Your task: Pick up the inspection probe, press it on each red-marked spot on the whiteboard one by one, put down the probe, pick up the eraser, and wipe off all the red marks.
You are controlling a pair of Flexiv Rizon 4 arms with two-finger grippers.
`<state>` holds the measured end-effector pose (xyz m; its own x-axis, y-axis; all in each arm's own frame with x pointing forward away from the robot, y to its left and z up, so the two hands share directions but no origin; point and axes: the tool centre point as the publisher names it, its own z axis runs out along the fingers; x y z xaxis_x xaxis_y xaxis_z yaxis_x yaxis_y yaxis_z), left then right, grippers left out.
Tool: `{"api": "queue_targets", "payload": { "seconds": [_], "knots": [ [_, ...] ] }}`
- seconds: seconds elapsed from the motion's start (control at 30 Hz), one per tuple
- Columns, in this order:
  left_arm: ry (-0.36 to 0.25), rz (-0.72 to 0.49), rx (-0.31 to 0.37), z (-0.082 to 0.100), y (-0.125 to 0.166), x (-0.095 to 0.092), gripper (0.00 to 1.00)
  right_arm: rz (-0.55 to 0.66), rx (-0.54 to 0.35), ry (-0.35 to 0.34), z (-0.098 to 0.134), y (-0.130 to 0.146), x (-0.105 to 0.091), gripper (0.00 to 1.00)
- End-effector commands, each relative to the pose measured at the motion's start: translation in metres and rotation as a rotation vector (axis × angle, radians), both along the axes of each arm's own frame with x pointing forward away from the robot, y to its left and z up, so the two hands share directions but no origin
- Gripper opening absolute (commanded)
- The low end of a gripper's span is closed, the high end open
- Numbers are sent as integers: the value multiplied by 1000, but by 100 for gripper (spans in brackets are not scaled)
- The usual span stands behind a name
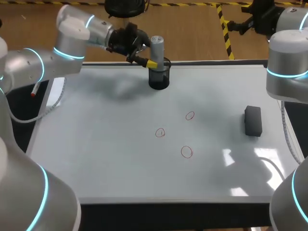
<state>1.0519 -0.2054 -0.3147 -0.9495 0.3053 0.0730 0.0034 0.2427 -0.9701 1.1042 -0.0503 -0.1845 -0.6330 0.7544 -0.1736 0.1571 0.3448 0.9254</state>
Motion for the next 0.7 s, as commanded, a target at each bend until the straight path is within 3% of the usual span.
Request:
{"api": "queue_targets", "payload": {
  "seconds": [0.03,0.37,0.4,0.53,0.7],
  "knots": [
    [11,-40,-8,-8,-2,6,100,0,0,0,0,0,0,100],
    [17,-21,1,-13,-7,8,100,0,0,0,0,0,0,100],
    [16,-19,0,-13,-7,9,93,0,0,0,0,0,0,100],
    [13,-11,-3,-11,-9,9,0,0,0,0,0,0,0,100],
    [7,-10,-12,-7,-9,6,0,0,0,0,0,0,0,100]
  ]
}}
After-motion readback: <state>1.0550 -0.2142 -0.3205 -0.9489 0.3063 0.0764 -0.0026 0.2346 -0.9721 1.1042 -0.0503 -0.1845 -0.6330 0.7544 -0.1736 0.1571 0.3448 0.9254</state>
